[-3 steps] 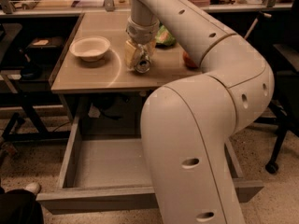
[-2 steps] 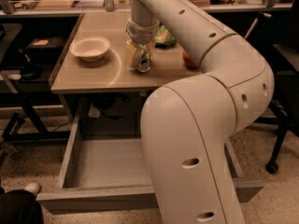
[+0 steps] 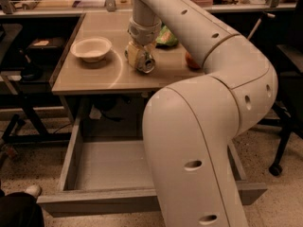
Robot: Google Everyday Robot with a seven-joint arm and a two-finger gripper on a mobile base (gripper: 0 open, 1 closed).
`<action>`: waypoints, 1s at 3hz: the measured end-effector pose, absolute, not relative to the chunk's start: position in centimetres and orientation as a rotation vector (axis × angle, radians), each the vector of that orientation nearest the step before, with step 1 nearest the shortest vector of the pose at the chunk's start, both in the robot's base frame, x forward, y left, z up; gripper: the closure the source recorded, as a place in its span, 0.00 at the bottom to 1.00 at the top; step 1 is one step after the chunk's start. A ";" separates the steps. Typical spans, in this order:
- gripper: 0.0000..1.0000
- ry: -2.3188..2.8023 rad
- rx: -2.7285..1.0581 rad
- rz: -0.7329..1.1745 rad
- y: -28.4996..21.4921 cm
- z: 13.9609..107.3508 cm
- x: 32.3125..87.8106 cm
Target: Place 7up can into top drawer
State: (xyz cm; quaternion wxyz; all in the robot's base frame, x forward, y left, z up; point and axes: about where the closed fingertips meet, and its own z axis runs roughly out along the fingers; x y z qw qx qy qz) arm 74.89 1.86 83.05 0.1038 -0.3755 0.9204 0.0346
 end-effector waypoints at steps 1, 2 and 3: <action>1.00 2.698 -1.109 0.104 1.3 84.1 74.3; 1.00 2.702 -1.071 0.078 -0.4 86.0 72.6; 1.00 2.726 -1.028 0.085 -2.2 87.1 69.1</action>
Offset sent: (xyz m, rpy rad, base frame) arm -0.0594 -0.0497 0.0598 -0.0237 -0.0421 -0.0573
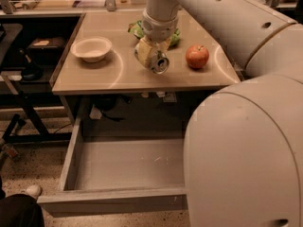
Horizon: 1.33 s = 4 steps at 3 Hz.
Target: Place 7up can into top drawer
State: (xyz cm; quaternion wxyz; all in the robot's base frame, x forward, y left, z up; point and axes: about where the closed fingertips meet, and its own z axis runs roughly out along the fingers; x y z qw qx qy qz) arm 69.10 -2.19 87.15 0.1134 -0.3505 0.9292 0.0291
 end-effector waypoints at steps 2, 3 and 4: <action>1.00 2.737 -1.026 0.093 -2.3 87.7 67.1; 1.00 2.776 -0.982 0.102 -2.9 88.7 63.0; 1.00 2.844 -0.912 0.103 -3.7 88.4 58.0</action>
Offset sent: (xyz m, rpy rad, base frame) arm -0.0546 -0.0064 0.0184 -0.0008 0.0339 -0.0103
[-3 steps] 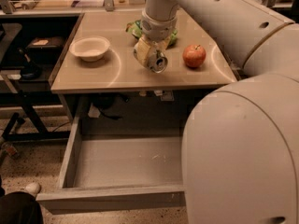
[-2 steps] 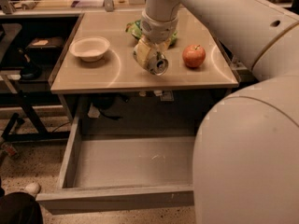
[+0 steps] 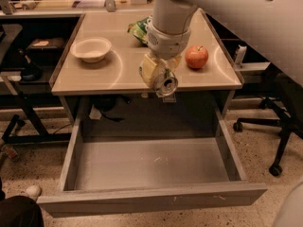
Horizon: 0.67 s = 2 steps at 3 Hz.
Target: Place 7up can into top drawer
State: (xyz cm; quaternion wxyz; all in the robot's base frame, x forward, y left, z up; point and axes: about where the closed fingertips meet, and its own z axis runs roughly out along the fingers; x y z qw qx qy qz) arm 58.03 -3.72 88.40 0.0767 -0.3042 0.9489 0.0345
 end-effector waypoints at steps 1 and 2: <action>1.00 2.844 -0.912 0.104 -3.7 88.4 58.0; 1.00 2.888 -0.884 0.162 -3.4 86.5 55.9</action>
Offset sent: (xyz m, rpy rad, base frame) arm -0.0601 0.0061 -0.0518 0.0679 0.1418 -0.0615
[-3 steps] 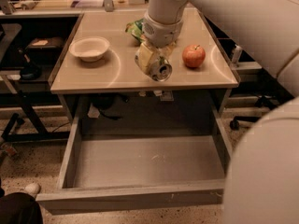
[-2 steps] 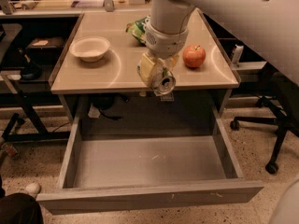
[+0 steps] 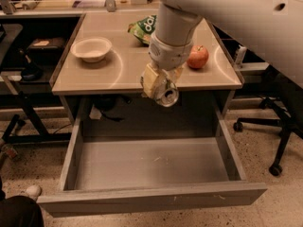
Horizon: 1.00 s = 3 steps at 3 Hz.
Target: Place 7up can into top drawer
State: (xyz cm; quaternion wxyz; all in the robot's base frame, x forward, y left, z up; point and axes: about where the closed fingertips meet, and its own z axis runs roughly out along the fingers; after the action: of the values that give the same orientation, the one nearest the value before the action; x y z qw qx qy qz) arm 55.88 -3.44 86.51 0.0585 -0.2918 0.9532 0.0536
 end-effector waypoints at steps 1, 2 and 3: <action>1.00 2.953 -0.814 0.221 -3.5 83.0 53.2; 1.00 3.029 -0.753 0.278 -4.0 78.8 50.9; 1.00 3.029 -0.753 0.278 -4.0 78.8 50.9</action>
Offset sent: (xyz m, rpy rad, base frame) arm -0.0719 -0.0115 -0.1209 0.0685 0.2142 -0.1559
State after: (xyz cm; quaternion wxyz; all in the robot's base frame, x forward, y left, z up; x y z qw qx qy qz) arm 50.92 -4.03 78.83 0.0039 -0.2402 0.9666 0.0888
